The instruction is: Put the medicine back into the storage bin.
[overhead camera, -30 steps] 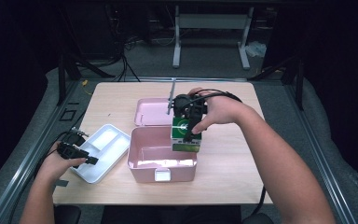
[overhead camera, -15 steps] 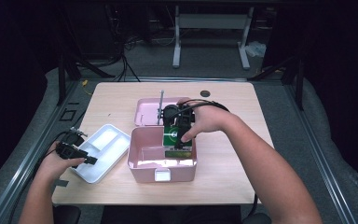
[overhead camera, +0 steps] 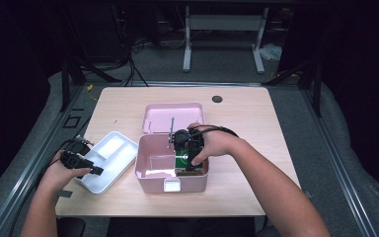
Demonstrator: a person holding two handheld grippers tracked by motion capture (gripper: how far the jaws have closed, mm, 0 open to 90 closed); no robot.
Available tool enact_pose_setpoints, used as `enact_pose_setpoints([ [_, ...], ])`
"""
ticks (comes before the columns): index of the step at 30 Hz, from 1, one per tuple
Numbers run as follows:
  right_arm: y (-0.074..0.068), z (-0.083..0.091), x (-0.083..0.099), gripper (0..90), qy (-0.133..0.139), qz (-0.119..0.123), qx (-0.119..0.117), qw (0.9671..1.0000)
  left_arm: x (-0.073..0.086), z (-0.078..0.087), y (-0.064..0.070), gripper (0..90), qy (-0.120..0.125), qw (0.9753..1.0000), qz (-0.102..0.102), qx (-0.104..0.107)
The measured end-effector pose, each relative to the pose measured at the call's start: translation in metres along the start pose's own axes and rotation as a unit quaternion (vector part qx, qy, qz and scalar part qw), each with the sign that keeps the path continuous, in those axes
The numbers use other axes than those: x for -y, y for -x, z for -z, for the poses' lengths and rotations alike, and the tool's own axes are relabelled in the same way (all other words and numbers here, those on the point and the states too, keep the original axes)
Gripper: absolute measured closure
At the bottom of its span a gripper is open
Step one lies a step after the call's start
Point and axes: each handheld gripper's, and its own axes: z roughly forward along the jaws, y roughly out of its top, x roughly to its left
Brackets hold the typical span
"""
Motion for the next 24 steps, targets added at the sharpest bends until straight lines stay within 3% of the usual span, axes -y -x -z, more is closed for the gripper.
enact_pose_setpoints([
  [16,0.002,-0.016,0.002,15.5,-0.009,-0.011,0.002,0.9999,0.000,-0.001,0.001,40.1,-0.001,1.0000,-0.001,0.001],
  [24,0.000,0.003,0.002,17.0,0.022,-0.018,0.002,0.9996,0.000,-0.001,0.002,40.1,-0.002,1.0000,-0.002,0.001],
])
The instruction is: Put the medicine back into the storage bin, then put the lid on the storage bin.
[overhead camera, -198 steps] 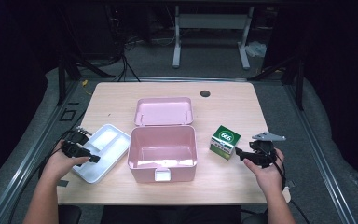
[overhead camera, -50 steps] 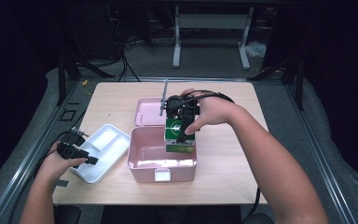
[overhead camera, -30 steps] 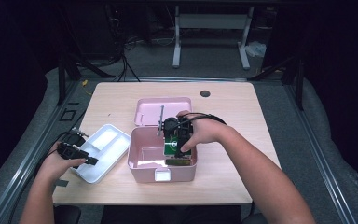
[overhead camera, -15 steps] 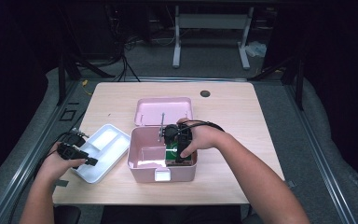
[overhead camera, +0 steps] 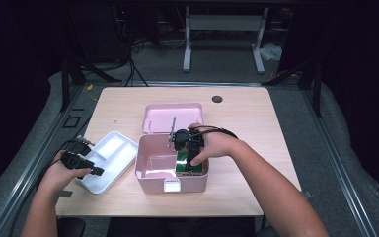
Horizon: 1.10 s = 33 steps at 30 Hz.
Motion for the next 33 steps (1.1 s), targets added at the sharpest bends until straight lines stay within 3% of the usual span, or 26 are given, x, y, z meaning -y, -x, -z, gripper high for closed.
enact_pose_setpoints([
  [6,-0.005,0.025,0.009,24.6,0.029,-0.004,0.011,0.9995,0.001,-0.003,0.000,40.1,-0.012,0.9999,-0.002,-0.004],
  [13,-0.001,0.053,0.047,31.4,0.057,-0.050,0.036,0.9965,0.000,-0.006,0.003,41.3,-0.019,0.9998,-0.008,-0.005],
  [15,-0.001,0.059,0.060,32.0,0.061,-0.065,0.053,0.9946,-0.001,-0.005,0.004,43.8,-0.018,0.9998,-0.010,-0.002],
  [17,-0.001,0.063,0.074,32.2,0.070,-0.082,0.050,0.9929,-0.003,-0.006,0.004,45.2,-0.018,0.9997,-0.014,-0.009],
  [20,-0.004,0.066,0.094,32.9,0.078,-0.108,0.076,0.9882,-0.006,-0.010,0.005,46.1,-0.025,0.9995,-0.014,-0.015],
  [24,-0.009,0.061,0.119,33.3,0.077,-0.147,0.098,0.9812,-0.009,-0.013,0.005,47.7,-0.026,0.9996,-0.010,-0.006],
  [27,-0.013,0.053,0.138,33.3,0.082,-0.187,0.112,0.9726,-0.011,-0.013,0.004,49.8,-0.026,0.9996,-0.009,-0.005],
  [33,-0.018,0.039,0.162,33.3,0.104,-0.235,0.133,0.9571,-0.015,-0.009,-0.003,52.0,-0.031,0.9995,-0.003,-0.007],
])
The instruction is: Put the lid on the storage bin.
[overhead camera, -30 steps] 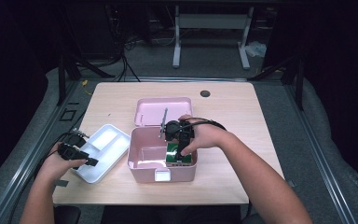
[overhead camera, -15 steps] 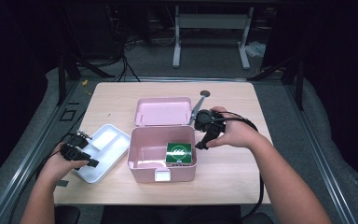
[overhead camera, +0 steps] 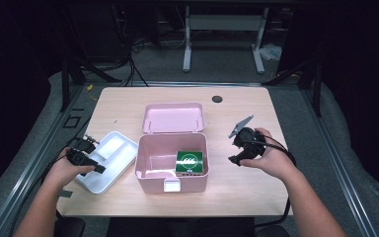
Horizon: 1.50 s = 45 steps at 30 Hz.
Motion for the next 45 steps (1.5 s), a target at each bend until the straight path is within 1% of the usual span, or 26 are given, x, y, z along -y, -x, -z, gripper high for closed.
enact_pose_setpoints([
  [1,0.000,-0.002,0.004,33.3,0.002,-0.009,-0.001,1.0000,-0.001,0.000,-0.001,52.3,-0.004,1.0000,0.000,0.002],
  [2,-0.001,-0.005,0.008,33.3,0.004,-0.012,0.002,0.9999,-0.002,0.001,-0.002,52.7,-0.013,0.9999,0.004,0.008],
  [4,-0.003,-0.011,0.016,33.3,0.007,-0.022,0.007,0.9997,-0.003,0.001,-0.004,55.9,-0.023,0.9996,0.000,0.013],
  [5,-0.003,-0.013,0.019,33.3,0.011,-0.025,0.004,0.9996,-0.004,0.002,-0.004,57.3,-0.024,0.9996,0.000,0.012],
  [9,-0.006,-0.022,0.031,33.2,0.025,-0.053,0.022,0.9980,-0.010,0.003,-0.007,60.1,-0.030,0.9995,-0.003,-0.006],
  [11,-0.008,-0.025,0.036,33.3,0.032,-0.063,0.033,0.9970,-0.013,0.002,-0.007,61.0,-0.035,0.9993,-0.007,-0.006],
  [12,-0.009,-0.027,0.038,33.3,0.035,-0.069,0.037,0.9963,-0.015,0.001,-0.007,62.0,-0.037,0.9993,-0.004,-0.002],
  [14,-0.010,-0.030,0.042,33.4,0.042,-0.087,0.049,0.9941,-0.018,-0.002,-0.008,65.5,-0.041,0.9991,-0.005,-0.005],
  [15,-0.010,-0.030,0.043,33.8,0.045,-0.094,0.052,0.9932,-0.019,-0.004,-0.009,65.7,-0.048,0.9988,-0.006,-0.004],
  [16,-0.011,-0.031,0.044,34.0,0.051,-0.103,0.055,0.9918,-0.020,-0.007,-0.009,66.1,-0.058,0.9983,-0.006,0.003],
  [17,-0.011,-0.032,0.045,34.2,0.054,-0.113,0.062,0.9902,-0.021,-0.009,-0.009,67.1,-0.061,0.9981,-0.005,0.009],
  [19,-0.012,-0.034,0.047,34.2,0.063,-0.129,0.059,0.9878,-0.023,-0.011,-0.009,69.2,-0.065,0.9977,-0.003,0.016],
  [22,-0.012,-0.040,0.051,34.2,0.073,-0.151,0.064,0.9838,-0.027,-0.014,-0.008,72.7,-0.068,0.9976,-0.007,0.012],
  [24,-0.012,-0.044,0.054,34.2,0.073,-0.158,0.065,0.9825,-0.029,-0.016,-0.007,73.7,-0.075,0.9971,-0.011,0.008],
  [26,-0.013,-0.049,0.057,34.2,0.072,-0.164,0.067,0.9816,-0.032,-0.018,-0.005,75.3,-0.079,0.9968,-0.011,0.008],
  [29,-0.015,-0.054,0.062,33.8,0.068,-0.163,0.062,0.9823,-0.035,-0.019,-0.004,78.6,-0.080,0.9967,-0.011,0.006],
  [30,-0.017,-0.057,0.063,33.6,0.064,-0.163,0.062,0.9826,-0.036,-0.020,-0.004,79.4,-0.078,0.9969,-0.006,0.005],
  [32,-0.020,-0.061,0.065,33.6,0.060,-0.161,0.068,0.9829,-0.038,-0.021,-0.003,80.8,-0.078,0.9969,-0.005,0.002],
  [35,-0.022,-0.063,0.066,33.6,0.058,-0.155,0.068,0.9839,-0.042,-0.024,-0.001,82.1,-0.086,0.9961,-0.014,-0.012],
  [37,-0.023,-0.063,0.066,33.6,0.061,-0.153,0.076,0.9833,-0.043,-0.026,0.001,83.3,-0.091,0.9955,-0.016,-0.020],
  [39,-0.023,-0.063,0.066,33.6,0.063,-0.156,0.069,0.9833,-0.043,-0.027,0.001,84.2,-0.095,0.9951,-0.016,-0.021],
  [40,-0.023,-0.064,0.066,33.6,0.064,-0.158,0.068,0.9831,-0.043,-0.027,0.001,84.8,-0.097,0.9949,-0.014,-0.023],
  [41,-0.024,-0.064,0.066,33.6,0.061,-0.158,0.075,0.9827,-0.043,-0.029,0.001,85.5,-0.100,0.9946,-0.013,-0.026],
  [42,-0.024,-0.065,0.067,33.6,0.062,-0.161,0.069,0.9826,-0.043,-0.029,0.002,86.4,-0.098,0.9947,-0.013,-0.028],
  [44,-0.024,-0.065,0.068,33.5,0.059,-0.158,0.073,0.9829,-0.044,-0.029,0.002,87.8,-0.100,0.9945,-0.012,-0.030],
  [45,-0.024,-0.066,0.068,33.6,0.061,-0.160,0.070,0.9827,-0.044,-0.029,0.002,87.9,-0.100,0.9944,-0.013,-0.031],
])
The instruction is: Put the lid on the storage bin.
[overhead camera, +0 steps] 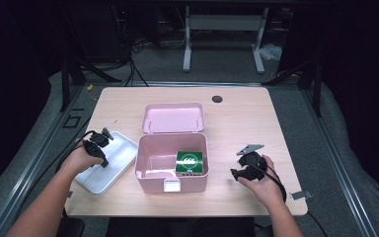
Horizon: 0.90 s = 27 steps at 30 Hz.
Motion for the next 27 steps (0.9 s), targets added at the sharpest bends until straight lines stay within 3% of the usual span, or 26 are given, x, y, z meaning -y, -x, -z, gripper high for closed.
enact_pose_setpoints([
  [13,0.001,0.000,0.002,33.6,0.003,-0.007,-0.003,1.0000,-0.003,0.002,-0.003,88.9,-0.017,0.9998,-0.009,0.003],
  [15,0.001,-0.001,0.002,33.5,0.000,-0.006,-0.001,1.0000,-0.003,0.004,-0.004,89.0,-0.016,0.9997,-0.002,0.016],
  [21,0.001,-0.002,0.003,33.5,-0.002,-0.004,-0.004,1.0000,-0.004,0.019,-0.004,89.0,-0.012,0.9997,-0.012,0.015],
  [27,0.002,-0.002,0.003,33.5,-0.001,-0.006,-0.006,1.0000,0.002,0.038,-0.008,89.0,-0.002,0.9999,-0.007,0.011],
])
